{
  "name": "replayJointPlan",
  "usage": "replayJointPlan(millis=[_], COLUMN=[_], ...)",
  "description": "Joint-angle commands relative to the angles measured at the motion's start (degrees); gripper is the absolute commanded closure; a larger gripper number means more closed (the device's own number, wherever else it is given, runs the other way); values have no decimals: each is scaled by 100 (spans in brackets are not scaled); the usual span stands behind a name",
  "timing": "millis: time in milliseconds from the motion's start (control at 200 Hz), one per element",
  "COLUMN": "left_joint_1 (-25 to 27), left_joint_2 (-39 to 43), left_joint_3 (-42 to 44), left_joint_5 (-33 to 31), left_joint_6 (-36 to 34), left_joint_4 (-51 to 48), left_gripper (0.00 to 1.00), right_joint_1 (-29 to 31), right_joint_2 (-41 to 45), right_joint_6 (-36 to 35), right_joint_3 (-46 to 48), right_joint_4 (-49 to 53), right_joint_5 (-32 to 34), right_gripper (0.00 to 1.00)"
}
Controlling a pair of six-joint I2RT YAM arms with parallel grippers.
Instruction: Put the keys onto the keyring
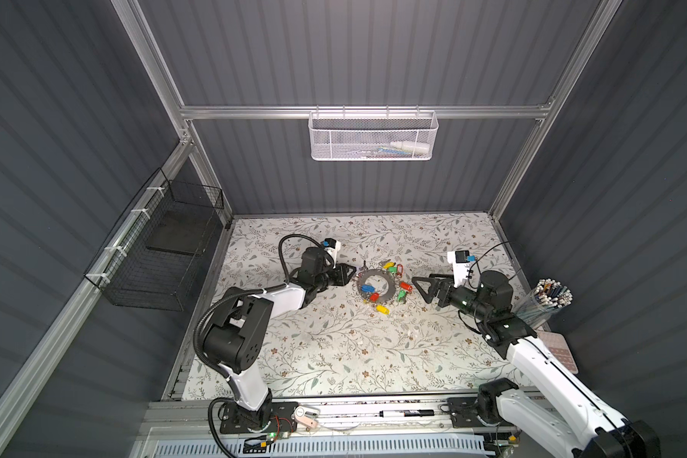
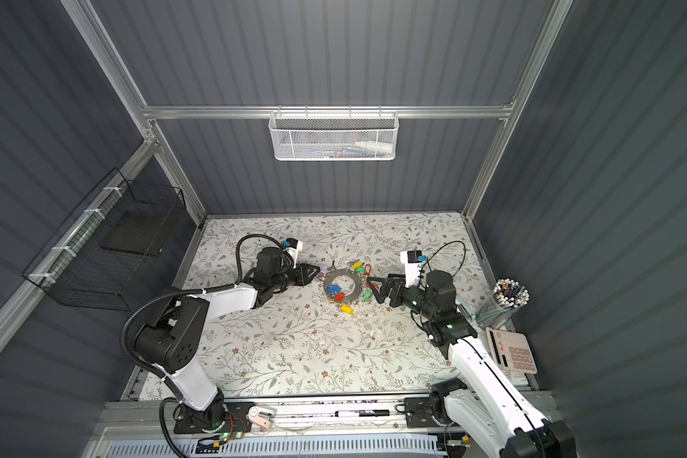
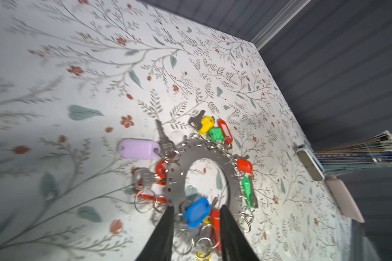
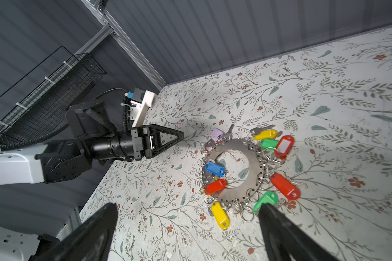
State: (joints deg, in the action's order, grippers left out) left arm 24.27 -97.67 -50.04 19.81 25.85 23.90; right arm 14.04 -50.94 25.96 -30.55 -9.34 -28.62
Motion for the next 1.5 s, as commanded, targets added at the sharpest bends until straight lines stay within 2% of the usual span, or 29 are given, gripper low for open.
replayJointPlan(millis=[0, 25, 75, 110, 130, 140, 195, 230, 335, 450, 500, 590, 675, 740, 800, 890, 945, 975, 1010, 1045, 1100, 1140, 1220, 1266, 1326, 1416, 1496], left_joint_1=[-243, -302, -389, -419, -431, -432, -432, -438, -440, -441, -449, -518, -616, -759, -942, -1047, -1186, -1201, -1186, -1227, -1386, -1441, -1502, -1582, -1651, -1742, -1742], left_joint_2=[610, 776, 1158, 1453, 1612, 1712, 2161, 2474, 3213, 3513, 3431, 2996, 2434, 2032, 1618, 911, 326, 90, 167, 250, 5, -228, -44, -161, -42, -92, -85], left_joint_3=[365, 459, 661, 776, 812, 818, 850, 906, 1226, 1624, 1764, 1902, 2182, 2551, 2769, 2768, 2848, 2891, 2860, 2855, 3033, 2986, 2484, 2486, 2372, 2388, 2376], left_joint_5=[-511, -598, -895, -1265, -1505, -1680, -2711, -3579, -5683, -7270, -7626, -7653, -7520, -7163, -6667, -6499, -6106, -5879, -5330, -5183, -5033, -4893, -4832, -4750, -4691, -4584, -4585], left_joint_6=[173, 220, 272, 278, 246, 222, 117, 142, -17, -346, -559, -1152, -1697, -2004, -2150, -2491, -2479, -2805, -2878, -2761, -2649, -2782, -2565, -2589, -2429, -2394, -2382], left_joint_4=[276, 303, 289, 146, 1, -105, -773, -1171, -1827, -1831, -1596, -911, 157, 1414, 2274, 2919, 3511, 4196, 3918, 3647, 4192, 4561, 3102, 3414, 2906, 3069, 3012], left_gripper=[50, 45, 31, 17, 3, 1, 0, 0, 0, 0, 0, 0, 0, 0, 0, 0, 0, 0, 0, 0, 0, 0, 0, 0, 0, 0, 0], right_joint_1=[-87, -115, -192, -247, -272, -288, -352, -378, -420, -418, -420, -416, -418, -426, -472, -569, -669, -675, -717, -799, -938, -1012, -1053, -1053, -1147, -1512, -1640], right_joint_2=[135, 146, 179, 201, 213, 220, 251, 289, 398, 310, 232, 18, -413, -722, -976, -1532, -1952, -2095, -2267, -2465, -2981, -3291, -3577, -3459, -3386, -3333, -3325], right_joint_6=[32, 46, 69, 76, 68, 61, 39, 60, 31, -218, -491, -960, -1658, -1874, -2097, -2379, -2424, -2490, -2618, -2671, -2585, -2667, -2641, -2586, -2471, -2107, -2037], right_joint_3=[5, -23, -69, -110, -115, -117, -169, -172, -25, 565, 909, 1256, 1173, 1226, 1500, 1654, 1767, 1820, 1935, 1968, 1888, 1946, 1926, 1841, 1547, 1274, 1300], right_joint_4=[-97, -91, -61, -15, 6, 15, 88, 112, -86, -911, -1502, -2232, -2282, -2499, -3242, -3823, -4476, -4819, -5271, -5644, -5832, -6375, -6618, -6322, -5558, -4910, -4937], right_joint_5=[382, 468, 726, 982, 1198, 1275, 1667, 1930, 2936, 4237, 4605, 5311, 5542, 5792, 5730, 5701, 5702, 5758, 5514, 5257, 5009, 4707, 4677, 4674, 4600, 4185, 3978], right_gripper=[1, 1, 1, 1, 1, 1, 1, 1, 1, 1, 1, 1, 1, 1, 1, 1, 1, 1, 1, 1, 1, 1, 1, 1, 1, 1, 1])
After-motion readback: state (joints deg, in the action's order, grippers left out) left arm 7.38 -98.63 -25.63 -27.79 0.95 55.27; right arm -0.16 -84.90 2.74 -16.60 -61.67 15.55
